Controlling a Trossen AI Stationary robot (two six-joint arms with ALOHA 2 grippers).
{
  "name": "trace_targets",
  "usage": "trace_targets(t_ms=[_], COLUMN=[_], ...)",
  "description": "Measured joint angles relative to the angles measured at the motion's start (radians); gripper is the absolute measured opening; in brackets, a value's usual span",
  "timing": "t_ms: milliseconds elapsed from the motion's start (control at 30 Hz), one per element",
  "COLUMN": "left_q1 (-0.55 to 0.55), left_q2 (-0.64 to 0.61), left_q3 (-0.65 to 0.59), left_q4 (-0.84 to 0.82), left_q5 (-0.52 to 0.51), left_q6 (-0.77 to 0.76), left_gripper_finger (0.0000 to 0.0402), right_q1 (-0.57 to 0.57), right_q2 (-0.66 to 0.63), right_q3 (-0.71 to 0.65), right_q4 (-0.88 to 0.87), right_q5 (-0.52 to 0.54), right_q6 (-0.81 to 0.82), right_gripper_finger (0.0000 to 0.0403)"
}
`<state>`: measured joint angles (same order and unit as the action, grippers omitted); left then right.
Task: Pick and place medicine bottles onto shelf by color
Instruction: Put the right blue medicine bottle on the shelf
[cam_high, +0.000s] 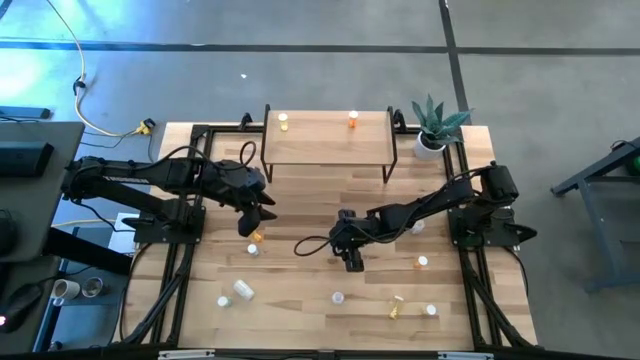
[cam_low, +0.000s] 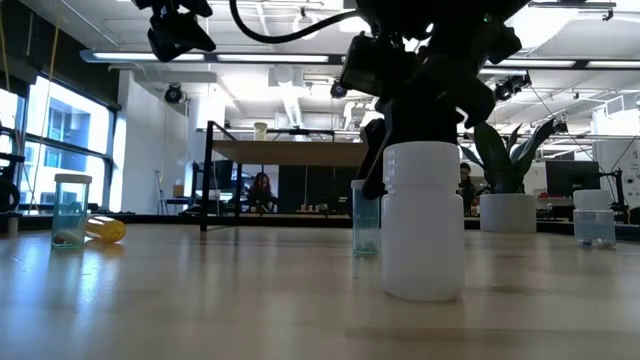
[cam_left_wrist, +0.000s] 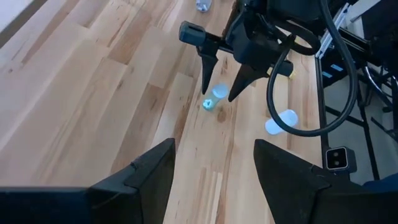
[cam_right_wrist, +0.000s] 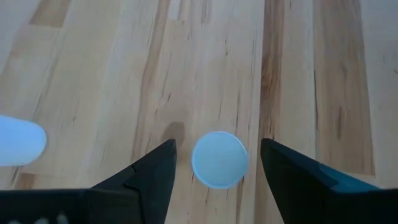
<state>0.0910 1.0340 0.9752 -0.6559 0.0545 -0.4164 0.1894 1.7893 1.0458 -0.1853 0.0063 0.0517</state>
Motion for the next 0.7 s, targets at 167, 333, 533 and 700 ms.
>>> trace_targets(t_ms=[167, 333, 533, 700], left_q1=[0.000, 0.000, 0.000, 0.000], left_q2=[0.000, 0.000, 0.000, 0.000], left_q3=[0.000, 0.000, 0.000, 0.000], left_q4=[-0.002, -0.004, -0.006, -0.015], left_q5=[-0.019, -0.018, -0.063, -0.137], left_q6=[0.000, 0.012, 0.027, 0.034], left_gripper_finger=[0.0209, 0.0209, 0.0209, 0.0209], right_q1=[0.000, 0.000, 0.000, 0.000], right_q2=[0.000, 0.000, -0.001, -0.002], right_q3=[0.000, 0.000, 0.000, 0.000], right_q4=[-0.007, -0.008, -0.008, -0.008], right_q5=[-0.008, -0.011, -0.011, -0.014], right_q6=[0.000, 0.022, 0.025, 0.045], right_gripper_finger=[0.0186, 0.0152, 0.0127, 0.0118])
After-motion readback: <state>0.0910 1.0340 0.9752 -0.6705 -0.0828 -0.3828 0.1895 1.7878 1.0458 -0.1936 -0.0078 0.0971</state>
